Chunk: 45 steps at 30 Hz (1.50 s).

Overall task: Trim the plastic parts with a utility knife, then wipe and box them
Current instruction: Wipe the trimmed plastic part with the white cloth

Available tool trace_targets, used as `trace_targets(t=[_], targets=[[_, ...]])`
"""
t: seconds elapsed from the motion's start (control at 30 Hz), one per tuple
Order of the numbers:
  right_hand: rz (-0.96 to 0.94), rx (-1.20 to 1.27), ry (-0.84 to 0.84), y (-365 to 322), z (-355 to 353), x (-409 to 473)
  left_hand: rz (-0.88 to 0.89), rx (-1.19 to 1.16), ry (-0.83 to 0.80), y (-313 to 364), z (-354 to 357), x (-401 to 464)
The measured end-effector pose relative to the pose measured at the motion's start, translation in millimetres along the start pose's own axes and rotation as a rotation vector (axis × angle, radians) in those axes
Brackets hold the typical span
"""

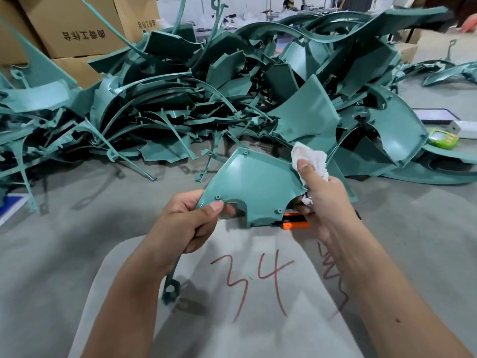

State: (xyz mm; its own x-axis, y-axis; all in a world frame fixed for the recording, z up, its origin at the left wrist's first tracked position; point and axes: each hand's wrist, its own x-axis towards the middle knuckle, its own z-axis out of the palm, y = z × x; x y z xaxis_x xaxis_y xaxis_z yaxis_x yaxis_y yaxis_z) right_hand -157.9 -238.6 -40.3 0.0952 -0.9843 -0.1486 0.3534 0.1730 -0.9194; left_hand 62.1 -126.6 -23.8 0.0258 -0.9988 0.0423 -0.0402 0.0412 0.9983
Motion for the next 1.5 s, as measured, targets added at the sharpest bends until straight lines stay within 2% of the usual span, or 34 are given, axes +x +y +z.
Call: trace_targets(t=[0.2,0.27,0.33,0.4,0.5,0.57,0.63,0.67,0.73,0.8,0.87,0.93,1.0,1.07,1.17,1.27,1.37,1.5], targets=[[-0.012,0.106,0.077,2,7,-7,0.133,0.234,0.106,-4,5,2],[-0.046,0.113,0.125,-1,10,-9,0.251,0.564,0.329,-7,6,4],[-0.084,0.174,0.201,-4,11,-9,0.358,0.882,0.723,-8,13,7],[-0.111,0.254,0.242,-5,11,-10,0.480,0.886,0.994,-9,25,8],[-0.146,0.320,0.203,-4,13,-13,0.631,0.767,1.109,-13,34,7],[-0.156,0.311,0.219,-1,14,-14,0.699,0.794,1.172,-14,38,5],[-0.163,0.300,0.220,0,16,-15,0.781,0.819,1.124,-16,38,6],[-0.164,0.300,0.196,1,18,-16,0.756,0.718,1.020,-18,39,8],[-0.152,0.312,0.106,6,23,-19,0.480,0.265,0.722,-16,49,11],[-0.124,0.308,-0.013,13,30,-25,0.236,-0.139,0.520,-17,58,15],[-0.090,0.226,-0.139,21,34,-29,0.153,-0.337,0.510,-20,60,19],[-0.049,0.123,-0.275,26,35,-30,0.130,-0.470,0.627,-19,54,20],[-0.072,-0.020,-0.325,28,32,-29,0.119,-0.504,0.675,-21,42,22],[-0.144,-0.176,-0.338,29,31,-28,0.124,-0.470,0.647,-20,29,22],[-0.152,-0.124,-0.317,28,30,-30,0.158,-0.299,0.634,-16,17,20],[-0.265,-0.147,-0.229,26,24,-25,0.245,-0.070,0.595,-19,19,17],[-0.289,-0.250,-0.327,26,22,-23,0.322,0.086,0.496,-22,27,14],[-0.346,-0.225,-0.299,25,21,-20,0.267,-0.046,0.346,-18,22,14]])
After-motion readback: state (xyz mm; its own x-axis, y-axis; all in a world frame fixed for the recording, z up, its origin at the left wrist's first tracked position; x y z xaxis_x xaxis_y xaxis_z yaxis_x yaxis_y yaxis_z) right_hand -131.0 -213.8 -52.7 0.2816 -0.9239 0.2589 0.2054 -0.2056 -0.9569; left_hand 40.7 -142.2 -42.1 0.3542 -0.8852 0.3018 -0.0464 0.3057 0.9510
